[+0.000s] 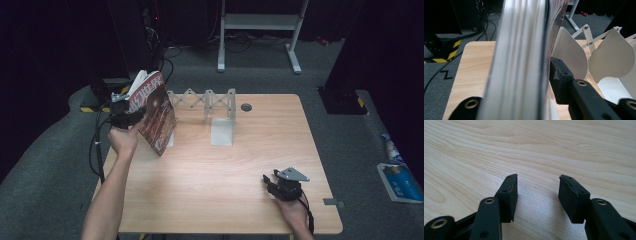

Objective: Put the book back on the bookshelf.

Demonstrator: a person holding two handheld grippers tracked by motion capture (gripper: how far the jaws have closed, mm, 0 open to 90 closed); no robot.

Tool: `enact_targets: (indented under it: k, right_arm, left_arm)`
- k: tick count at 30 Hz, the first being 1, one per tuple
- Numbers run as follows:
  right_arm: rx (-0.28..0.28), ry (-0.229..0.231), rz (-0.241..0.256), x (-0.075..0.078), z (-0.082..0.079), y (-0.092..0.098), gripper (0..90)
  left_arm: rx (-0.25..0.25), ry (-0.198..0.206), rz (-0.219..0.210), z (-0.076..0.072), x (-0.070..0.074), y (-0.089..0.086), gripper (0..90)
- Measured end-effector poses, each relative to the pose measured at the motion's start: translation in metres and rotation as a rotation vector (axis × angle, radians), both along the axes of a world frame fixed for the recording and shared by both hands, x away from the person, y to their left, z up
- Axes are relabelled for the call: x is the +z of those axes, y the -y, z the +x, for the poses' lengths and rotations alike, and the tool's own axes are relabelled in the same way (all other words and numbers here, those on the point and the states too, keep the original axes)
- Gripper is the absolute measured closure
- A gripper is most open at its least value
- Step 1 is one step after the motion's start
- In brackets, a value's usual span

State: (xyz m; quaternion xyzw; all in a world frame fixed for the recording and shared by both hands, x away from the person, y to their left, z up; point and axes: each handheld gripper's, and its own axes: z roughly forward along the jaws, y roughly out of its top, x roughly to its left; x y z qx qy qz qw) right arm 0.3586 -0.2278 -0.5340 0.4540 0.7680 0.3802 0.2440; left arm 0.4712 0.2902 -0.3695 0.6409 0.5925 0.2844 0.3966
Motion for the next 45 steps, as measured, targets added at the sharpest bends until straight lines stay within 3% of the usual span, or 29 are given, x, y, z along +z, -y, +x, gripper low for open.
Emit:
enact_targets:
  k: [11,20,27,34,45]
  right_arm:
    - [0.000,0.001,0.000,0.000,0.000,0.000,49.7]
    - [0.000,-0.001,0.001,0.000,0.000,0.000,49.2]
    - [0.001,-0.001,0.001,0.000,0.000,0.000,48.7]
    - [0.004,0.000,0.000,0.000,0.000,0.000,48.3]
    - [0.006,0.002,-0.001,0.000,0.000,0.000,48.0]
  left_arm:
    - [-0.004,-0.025,-0.029,-0.004,-0.004,-0.009,60.1]
    - [0.007,-0.018,-0.067,-0.008,0.000,-0.010,47.8]
    - [-0.012,-0.022,-0.059,-0.013,0.003,-0.010,44.4]
    - [-0.021,0.003,-0.062,-0.022,0.008,-0.013,41.6]
    - [-0.044,0.017,-0.032,-0.036,0.010,-0.015,39.9]
